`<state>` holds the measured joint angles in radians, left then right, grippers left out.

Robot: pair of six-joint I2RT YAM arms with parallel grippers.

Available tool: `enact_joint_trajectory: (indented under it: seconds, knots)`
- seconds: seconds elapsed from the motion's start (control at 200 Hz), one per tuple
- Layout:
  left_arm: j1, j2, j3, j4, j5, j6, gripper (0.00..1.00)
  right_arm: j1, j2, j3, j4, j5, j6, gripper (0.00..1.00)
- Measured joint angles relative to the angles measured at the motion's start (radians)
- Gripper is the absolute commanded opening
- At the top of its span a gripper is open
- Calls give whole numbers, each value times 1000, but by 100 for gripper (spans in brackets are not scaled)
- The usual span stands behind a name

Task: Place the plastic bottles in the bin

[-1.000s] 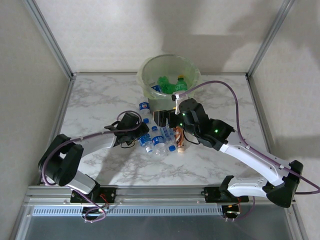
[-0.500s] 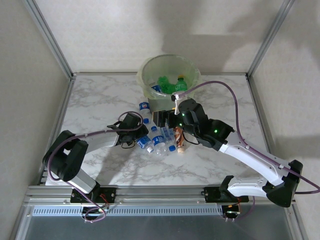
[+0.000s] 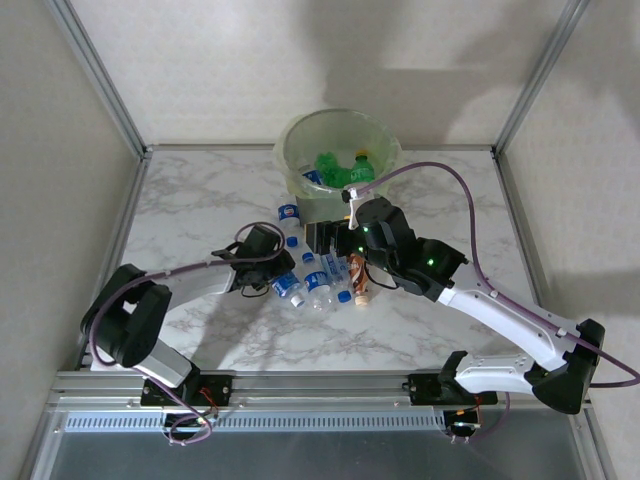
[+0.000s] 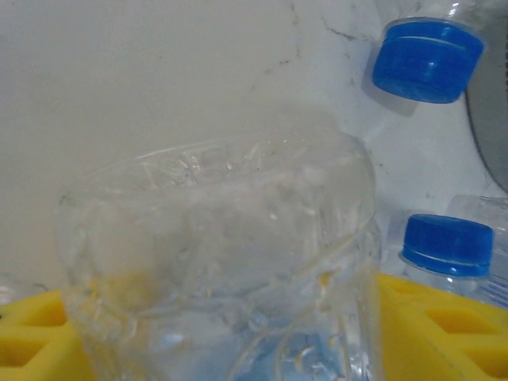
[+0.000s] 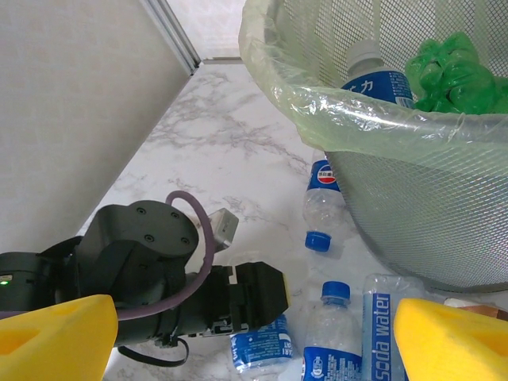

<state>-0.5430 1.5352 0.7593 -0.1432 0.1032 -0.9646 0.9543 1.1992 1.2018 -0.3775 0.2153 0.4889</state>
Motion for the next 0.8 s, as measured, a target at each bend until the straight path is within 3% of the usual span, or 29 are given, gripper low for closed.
enact_joint_trajectory:
  seconds: [0.506,0.801]
  knots:
    - [9,-376,64,-39,58,-5,66,0,10,24,-1,-11,2,90]
    - [36,-512,102,111,122,-62,67,0,1,43,3,-45,3,99]
